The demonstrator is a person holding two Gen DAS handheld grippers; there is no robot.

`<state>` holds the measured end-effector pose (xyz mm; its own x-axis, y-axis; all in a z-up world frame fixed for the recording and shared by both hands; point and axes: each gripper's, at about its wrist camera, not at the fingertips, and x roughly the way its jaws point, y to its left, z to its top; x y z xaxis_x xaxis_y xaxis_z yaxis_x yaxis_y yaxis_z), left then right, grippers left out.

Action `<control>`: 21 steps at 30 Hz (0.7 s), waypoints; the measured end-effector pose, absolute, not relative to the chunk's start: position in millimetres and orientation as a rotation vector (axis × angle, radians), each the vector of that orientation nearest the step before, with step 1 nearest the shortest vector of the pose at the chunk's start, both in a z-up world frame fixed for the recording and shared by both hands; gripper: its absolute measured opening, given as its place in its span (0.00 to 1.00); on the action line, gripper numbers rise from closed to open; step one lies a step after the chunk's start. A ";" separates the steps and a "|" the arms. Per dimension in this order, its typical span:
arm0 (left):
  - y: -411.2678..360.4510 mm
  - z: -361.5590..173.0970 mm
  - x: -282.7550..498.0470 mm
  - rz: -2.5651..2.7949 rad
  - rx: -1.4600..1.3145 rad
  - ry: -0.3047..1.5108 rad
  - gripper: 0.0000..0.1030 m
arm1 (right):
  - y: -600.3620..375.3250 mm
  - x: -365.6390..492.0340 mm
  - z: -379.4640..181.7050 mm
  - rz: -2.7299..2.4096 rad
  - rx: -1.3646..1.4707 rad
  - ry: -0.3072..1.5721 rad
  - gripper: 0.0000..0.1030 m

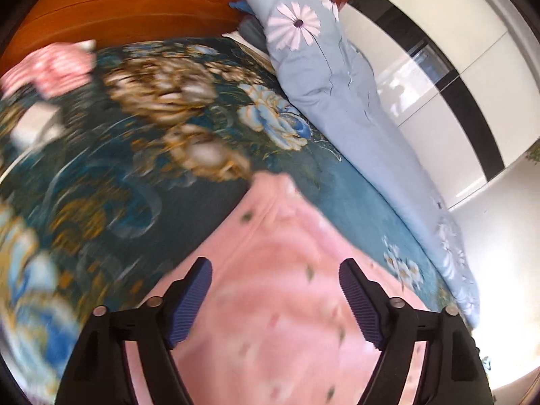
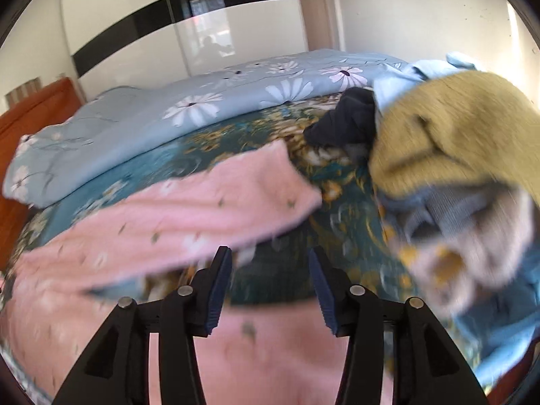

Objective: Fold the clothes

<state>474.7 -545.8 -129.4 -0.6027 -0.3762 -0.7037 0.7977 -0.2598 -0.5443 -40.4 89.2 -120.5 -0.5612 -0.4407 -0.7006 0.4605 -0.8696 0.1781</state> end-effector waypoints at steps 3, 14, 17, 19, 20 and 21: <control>-509.5 -146.6 511.8 -1.906 0.575 1.259 0.81 | 117.4 -6.9 -131.2 -2.359 1.105 -0.038 0.52; -449.2 -191.0 535.3 -1.938 0.561 1.469 0.81 | 233.2 65.0 -180.2 -2.273 1.221 -0.568 0.54; -445.1 -195.5 524.3 -1.924 0.547 1.476 0.81 | 235.2 63.0 -201.7 -2.164 1.242 -0.720 0.54; -441.4 -192.3 519.9 -1.919 0.546 1.448 0.80 | 231.5 61.0 -206.8 -2.139 1.233 -0.757 0.54; -439.5 -190.8 518.2 -1.923 0.543 1.443 0.80 | 229.8 60.2 -208.0 -2.129 1.222 -0.776 0.54; -437.7 -189.4 516.8 -1.943 0.533 1.448 0.77 | 228.2 59.4 -209.1 -2.118 1.211 -0.794 0.54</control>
